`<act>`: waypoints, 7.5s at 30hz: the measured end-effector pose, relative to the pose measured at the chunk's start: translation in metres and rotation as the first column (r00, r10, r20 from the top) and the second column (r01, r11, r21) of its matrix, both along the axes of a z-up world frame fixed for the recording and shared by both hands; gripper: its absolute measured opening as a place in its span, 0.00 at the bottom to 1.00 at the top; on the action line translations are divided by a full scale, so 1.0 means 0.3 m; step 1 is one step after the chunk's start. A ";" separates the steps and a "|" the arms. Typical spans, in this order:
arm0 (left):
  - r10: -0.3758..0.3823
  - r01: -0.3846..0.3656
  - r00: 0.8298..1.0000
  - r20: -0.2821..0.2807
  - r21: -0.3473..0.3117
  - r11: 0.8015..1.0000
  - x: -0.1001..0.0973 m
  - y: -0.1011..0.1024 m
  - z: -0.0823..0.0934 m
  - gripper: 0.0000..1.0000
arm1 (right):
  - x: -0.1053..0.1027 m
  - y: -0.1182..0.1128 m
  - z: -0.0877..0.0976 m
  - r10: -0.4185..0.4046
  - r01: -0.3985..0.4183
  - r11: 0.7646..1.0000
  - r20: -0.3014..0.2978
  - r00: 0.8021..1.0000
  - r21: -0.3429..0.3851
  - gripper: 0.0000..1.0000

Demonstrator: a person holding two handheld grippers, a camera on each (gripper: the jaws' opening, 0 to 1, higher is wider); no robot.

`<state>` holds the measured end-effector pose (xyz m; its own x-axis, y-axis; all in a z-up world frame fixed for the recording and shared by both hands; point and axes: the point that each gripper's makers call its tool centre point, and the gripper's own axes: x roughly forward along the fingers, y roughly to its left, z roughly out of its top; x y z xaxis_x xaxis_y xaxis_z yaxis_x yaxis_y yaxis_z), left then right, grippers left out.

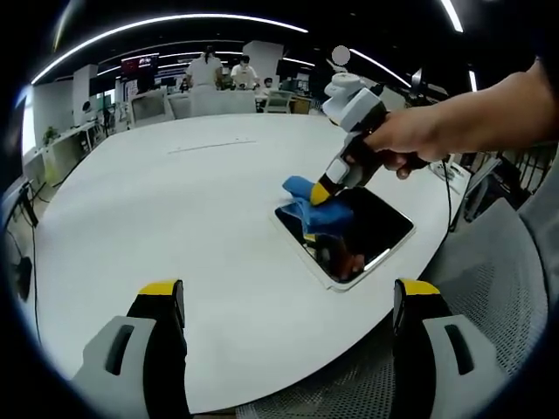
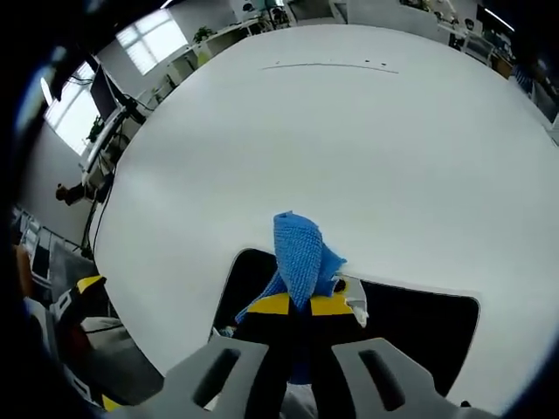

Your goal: Wipe the mirror surface with the cleaning cloth until all visible marks leave the cleaned area.

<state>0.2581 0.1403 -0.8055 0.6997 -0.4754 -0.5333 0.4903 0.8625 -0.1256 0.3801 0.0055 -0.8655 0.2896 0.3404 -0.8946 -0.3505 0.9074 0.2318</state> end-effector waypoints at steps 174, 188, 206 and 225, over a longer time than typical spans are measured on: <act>-0.016 0.016 1.000 0.018 0.011 1.000 -0.002 -0.003 0.004 0.99 | -0.163 -0.145 -0.013 -0.014 0.014 1.000 -0.028 1.000 0.010 0.00; -0.019 0.019 1.000 0.015 0.008 1.000 0.000 -0.006 0.002 0.99 | -0.067 -0.133 -0.021 -0.005 0.005 1.000 -0.014 1.000 -0.012 0.00; -0.022 0.022 1.000 0.009 0.006 1.000 -0.004 -0.007 0.001 0.99 | 0.010 -0.118 0.000 -0.010 0.010 1.000 -0.002 1.000 -0.026 0.00; -0.015 0.015 1.000 0.014 0.004 1.000 -0.001 -0.004 0.005 0.99 | 0.039 -0.134 -0.008 -0.004 0.004 0.999 0.003 1.000 -0.033 0.00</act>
